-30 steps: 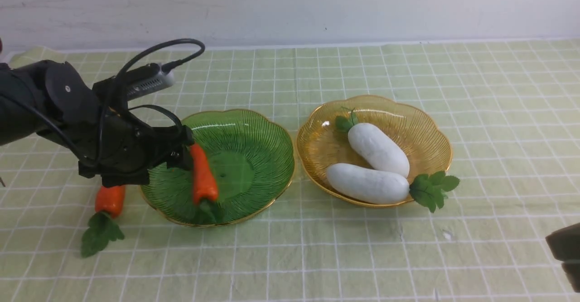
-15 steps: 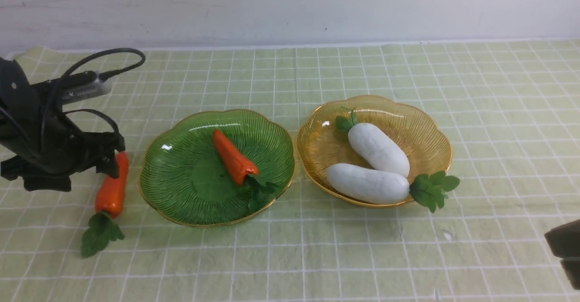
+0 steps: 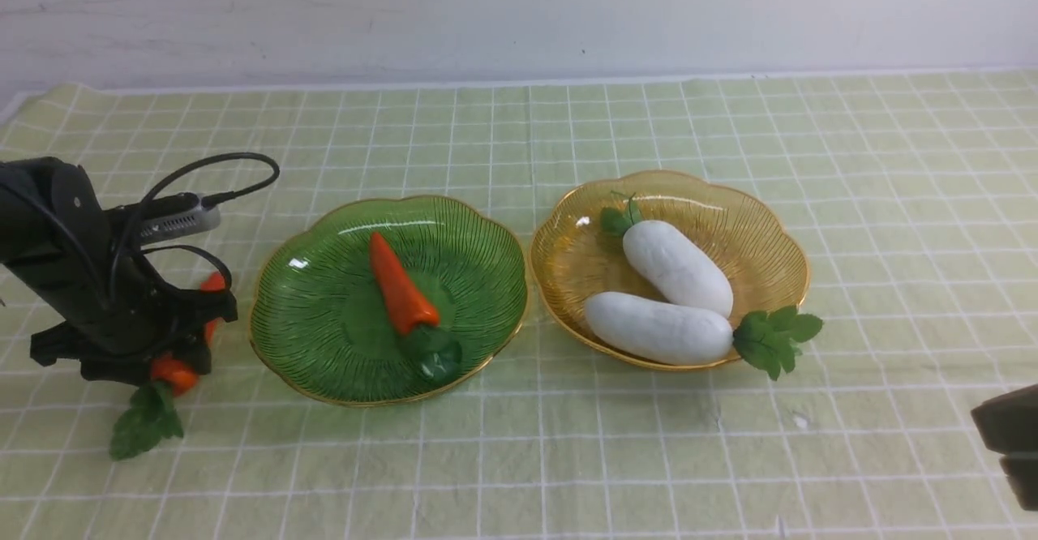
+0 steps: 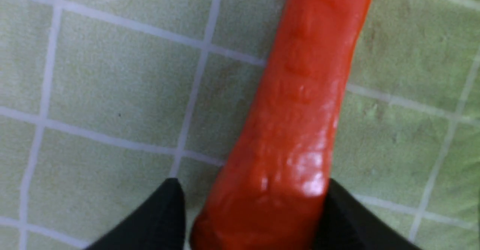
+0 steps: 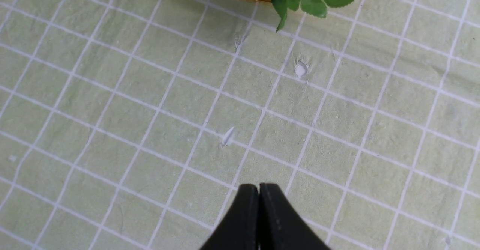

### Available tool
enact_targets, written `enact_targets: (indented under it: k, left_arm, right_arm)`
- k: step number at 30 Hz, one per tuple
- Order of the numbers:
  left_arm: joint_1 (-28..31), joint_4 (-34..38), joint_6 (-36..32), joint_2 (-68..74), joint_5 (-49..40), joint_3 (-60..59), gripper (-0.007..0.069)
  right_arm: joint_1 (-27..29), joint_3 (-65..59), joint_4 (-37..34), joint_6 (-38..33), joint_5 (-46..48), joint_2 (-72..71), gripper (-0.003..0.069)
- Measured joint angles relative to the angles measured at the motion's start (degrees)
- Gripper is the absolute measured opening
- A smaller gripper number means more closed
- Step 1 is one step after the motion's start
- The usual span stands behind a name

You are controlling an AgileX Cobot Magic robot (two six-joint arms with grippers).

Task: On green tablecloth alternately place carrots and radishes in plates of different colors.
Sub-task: 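Pick up the carrot and put it on the nearest plate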

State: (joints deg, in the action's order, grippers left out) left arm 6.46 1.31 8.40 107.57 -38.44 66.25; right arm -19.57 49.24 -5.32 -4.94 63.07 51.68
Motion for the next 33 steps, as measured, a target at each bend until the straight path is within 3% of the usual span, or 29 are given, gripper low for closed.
enact_targets:
  k: [4,9,15,21,29,33]
  left_arm:
    - [0.11,-5.20,2.14,-3.03,-9.43,5.37,0.0328]
    - [-1.36,-2.00,3.24,-6.54,-17.29,11.38,0.0328]
    - [-8.72,5.14,2.37,-5.68,-15.05,12.48,0.0328]
    - [-13.79,5.99,3.57,-2.80,-10.36,12.48,0.0328]
    - [-14.57,7.00,4.71,0.43,-9.01,12.48,0.0512]
    - [-14.57,7.12,4.92,0.49,-9.01,12.48,0.0549]
  right_arm:
    - [0.00,0.00,0.00,0.00,0.00,0.00,-0.0015]
    - [0.00,-0.01,0.00,0.00,-0.86,0.00,-0.0015]
    - [0.00,-0.01,0.00,0.00,-1.08,0.00,-0.0015]
    - [0.00,-0.01,0.00,0.00,-0.32,-0.20,-0.0015]
    - [0.00,-0.07,0.84,2.51,3.58,-12.23,-0.0015]
    - [0.00,-0.07,2.24,4.24,4.42,-20.59,-0.0015]
